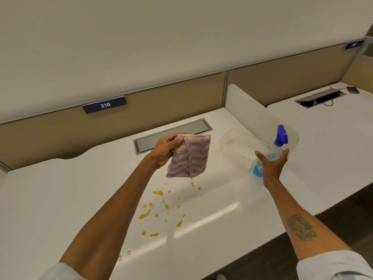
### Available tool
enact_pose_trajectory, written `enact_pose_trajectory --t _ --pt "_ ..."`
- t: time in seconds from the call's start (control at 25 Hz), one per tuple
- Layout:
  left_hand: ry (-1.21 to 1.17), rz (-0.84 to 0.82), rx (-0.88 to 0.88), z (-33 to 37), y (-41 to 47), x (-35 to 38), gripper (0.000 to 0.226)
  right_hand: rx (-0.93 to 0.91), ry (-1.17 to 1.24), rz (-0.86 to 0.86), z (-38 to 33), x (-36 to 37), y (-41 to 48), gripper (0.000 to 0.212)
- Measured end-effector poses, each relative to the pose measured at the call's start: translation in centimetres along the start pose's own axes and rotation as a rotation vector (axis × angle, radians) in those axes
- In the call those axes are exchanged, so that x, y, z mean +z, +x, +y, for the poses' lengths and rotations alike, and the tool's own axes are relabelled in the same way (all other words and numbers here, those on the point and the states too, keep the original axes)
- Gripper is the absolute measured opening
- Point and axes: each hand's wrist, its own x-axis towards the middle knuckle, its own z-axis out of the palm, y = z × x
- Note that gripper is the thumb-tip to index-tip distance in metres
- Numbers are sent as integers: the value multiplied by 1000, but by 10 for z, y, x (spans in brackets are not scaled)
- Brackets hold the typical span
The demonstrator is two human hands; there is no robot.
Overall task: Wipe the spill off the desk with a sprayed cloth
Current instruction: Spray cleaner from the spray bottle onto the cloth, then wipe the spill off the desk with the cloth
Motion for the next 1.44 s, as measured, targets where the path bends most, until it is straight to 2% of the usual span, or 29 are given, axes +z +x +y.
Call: enact_pose_trajectory --t 0.24,0.36,0.44,0.52,0.6,0.68,0.84,0.92,1.12,1.24,1.36,1.44 --pt "51 -8 19 7 -31 -27 28 69 2 92 -9 -3 -21 98" --pt "78 -1 36 13 -41 -37 35 116 11 242 -8 6 -49 76" --pt "75 -6 52 19 -48 -40 36 159 -62 252 -8 23 -76 60" --pt "63 -17 71 27 -57 -42 34 177 -60 84 -9 46 -101 48" --pt "66 -26 90 36 -67 -44 33 166 35 -188 -20 69 -124 38" --pt "68 -36 106 46 -77 -47 31 75 78 -476 -38 89 -142 32" --pt "55 -49 121 64 -100 -58 26 -143 37 -940 -79 121 -174 45" --pt "46 -38 138 72 -111 -65 24 -170 41 -1023 -94 131 -188 44" --pt "20 -22 196 88 -136 -88 21 -183 136 -1028 -110 149 -217 44" --pt "43 27 218 93 -143 -95 26 -130 220 -1037 -122 164 -232 47" --pt "18 61 197 96 -147 -94 28 23 416 -1114 -129 162 -238 51" --pt "58 92 144 96 -148 -91 34 223 461 -1177 -140 173 -251 52"
